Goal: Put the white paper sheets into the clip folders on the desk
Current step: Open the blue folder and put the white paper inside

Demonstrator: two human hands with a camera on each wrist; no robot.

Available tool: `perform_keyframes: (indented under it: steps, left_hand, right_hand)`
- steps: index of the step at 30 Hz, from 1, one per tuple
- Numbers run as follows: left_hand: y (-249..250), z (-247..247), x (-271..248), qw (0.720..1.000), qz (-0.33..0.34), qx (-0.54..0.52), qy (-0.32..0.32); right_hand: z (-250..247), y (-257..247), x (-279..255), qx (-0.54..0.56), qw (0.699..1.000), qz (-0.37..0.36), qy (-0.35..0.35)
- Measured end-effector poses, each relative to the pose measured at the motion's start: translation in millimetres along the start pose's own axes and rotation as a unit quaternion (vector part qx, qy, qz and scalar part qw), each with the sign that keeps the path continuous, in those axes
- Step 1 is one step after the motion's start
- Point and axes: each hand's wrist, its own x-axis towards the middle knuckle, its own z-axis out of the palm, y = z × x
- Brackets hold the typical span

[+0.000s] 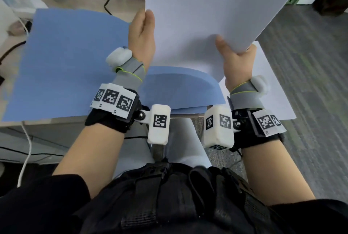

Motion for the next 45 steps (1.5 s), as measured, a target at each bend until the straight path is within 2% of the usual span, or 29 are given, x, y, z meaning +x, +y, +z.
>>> perform_keyframes:
  steps: [5, 10, 15, 20, 24, 30, 36, 45]
  left_hand:
    - [-23.7, -8.1, -8.0, 0.997, -0.077, -0.013, 0.007]
    - [-18.9, -11.7, -7.6, 0.991, -0.128, 0.019, 0.014]
    - [-11.3, -25.8, 0.0, 0.986, -0.126, 0.098, -0.039]
    - [-17.6, -46.1, 14.2, 0.986, -0.105, 0.125, -0.027]
    - [-24.6, -59.3, 18.2, 0.965, -0.099, 0.243, 0.007]
    - [-34.3, -68.2, 12.5, 0.935, -0.117, 0.334, -0.028]
    - [-39.5, -68.5, 4.3, 0.941, -0.101, 0.319, -0.048]
    - [-41.2, -67.2, 6.4, 0.946, -0.082, 0.309, -0.053]
  right_hand:
    - [9.6, 18.5, -8.5, -0.03, 0.998, 0.056, -0.014]
    - [18.0, 16.7, -1.0, -0.047, 0.998, 0.034, -0.019]
    - [15.2, 15.1, 9.2, -0.061, 0.997, 0.024, -0.04]
    - [10.8, 24.3, 16.5, -0.099, 0.989, 0.091, -0.061]
    - [12.3, 32.6, 15.0, -0.145, 0.976, 0.147, -0.073]
    - [14.2, 42.0, 12.4, -0.2, 0.957, 0.196, -0.077]
    - [14.3, 46.6, 9.2, -0.227, 0.945, 0.217, -0.092]
    - [14.7, 46.2, 3.2, -0.247, 0.94, 0.224, -0.072]
